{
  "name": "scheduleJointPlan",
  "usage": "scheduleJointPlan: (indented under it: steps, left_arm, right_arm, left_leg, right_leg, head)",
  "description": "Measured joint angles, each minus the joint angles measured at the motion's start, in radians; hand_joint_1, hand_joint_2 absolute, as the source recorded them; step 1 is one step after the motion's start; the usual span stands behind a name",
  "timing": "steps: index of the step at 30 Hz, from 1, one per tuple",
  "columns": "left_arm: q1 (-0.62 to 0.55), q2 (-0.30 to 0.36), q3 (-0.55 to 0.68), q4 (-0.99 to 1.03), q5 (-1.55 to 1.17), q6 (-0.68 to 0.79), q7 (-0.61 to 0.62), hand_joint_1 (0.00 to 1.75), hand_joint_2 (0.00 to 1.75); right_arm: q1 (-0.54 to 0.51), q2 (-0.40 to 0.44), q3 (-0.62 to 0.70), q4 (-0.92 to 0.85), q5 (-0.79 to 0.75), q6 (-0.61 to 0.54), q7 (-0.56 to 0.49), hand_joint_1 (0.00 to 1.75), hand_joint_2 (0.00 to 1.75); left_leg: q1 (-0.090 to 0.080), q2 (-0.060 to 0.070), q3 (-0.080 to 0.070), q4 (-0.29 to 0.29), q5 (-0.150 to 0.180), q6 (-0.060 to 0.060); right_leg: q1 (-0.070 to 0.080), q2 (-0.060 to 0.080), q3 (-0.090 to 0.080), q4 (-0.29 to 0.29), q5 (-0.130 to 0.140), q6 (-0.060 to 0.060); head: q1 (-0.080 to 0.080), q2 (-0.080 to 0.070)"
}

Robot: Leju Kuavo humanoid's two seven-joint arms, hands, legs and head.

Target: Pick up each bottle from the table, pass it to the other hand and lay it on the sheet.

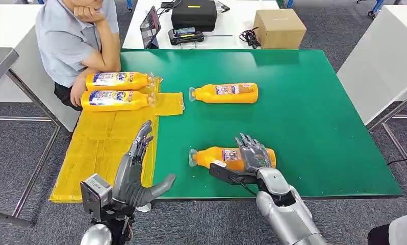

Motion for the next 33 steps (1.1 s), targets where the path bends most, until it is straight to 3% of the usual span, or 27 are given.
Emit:
scheduleJointPlan:
  steps: [7,17,18,19,20,21,33]
  left_arm:
    - [0.0,0.0,0.0,0.0,-0.001,-0.003,0.002,0.0,1.75]
    - [0.001,0.0,0.0,0.001,0.005,-0.004,0.005,0.0,1.75]
    - [0.002,0.0,0.0,0.001,0.005,-0.004,0.005,0.0,1.75]
    - [0.003,0.0,0.0,0.001,0.005,-0.004,0.005,0.0,1.75]
    - [0.004,0.0,0.0,0.001,0.006,-0.004,0.005,0.0,1.75]
    - [0.005,0.0,0.0,0.001,0.007,-0.004,0.005,0.0,1.75]
    - [-0.004,0.0,-0.002,0.014,0.011,-0.004,0.009,0.0,1.75]
  right_arm:
    - [0.0,-0.076,0.01,0.006,-0.08,0.079,-0.007,0.0,1.75]
    - [0.018,-0.183,0.026,-0.011,-0.143,0.094,0.007,0.0,1.75]
    - [0.023,-0.194,0.026,-0.018,-0.144,0.095,0.008,0.1,1.75]
    - [0.028,-0.204,0.027,-0.024,-0.146,0.095,0.008,0.87,1.75]
    - [0.032,-0.212,0.027,-0.03,-0.151,0.096,0.011,1.4,1.75]
    - [0.038,-0.223,0.027,-0.038,-0.155,0.098,0.013,1.69,1.75]
    - [0.057,-0.247,0.015,-0.049,-0.212,0.053,-0.052,1.75,1.75]
  left_leg:
    - [0.0,0.0,0.0,0.0,0.0,0.0]
    - [0.0,0.0,0.003,0.0,0.0,0.0]
    - [0.0,0.0,0.003,0.0,0.0,0.0]
    - [-0.001,0.0,0.003,0.0,0.0,0.0]
    - [-0.001,0.0,0.004,0.0,0.0,0.0]
    - [-0.001,0.0,0.004,0.0,0.0,0.0]
    - [-0.001,0.0,0.005,0.0,0.0,0.0]
  right_leg:
    - [0.0,0.0,0.0,0.0,0.0,0.0]
    - [0.0,0.0,0.003,0.0,0.0,0.0]
    - [0.0,0.0,0.003,0.0,0.0,0.0]
    - [0.0,0.0,0.003,0.0,0.0,0.0]
    - [0.0,0.0,0.003,-0.001,0.0,0.0]
    - [0.0,0.0,0.004,-0.001,0.0,0.0]
    - [0.0,0.0,0.004,-0.001,0.0,0.0]
  head:
    - [0.0,0.0]
    - [0.0,0.0]
    - [0.0,0.0]
    - [0.0,0.0]
    - [0.0,0.0]
    - [0.0,0.0]
    - [0.0,0.0]
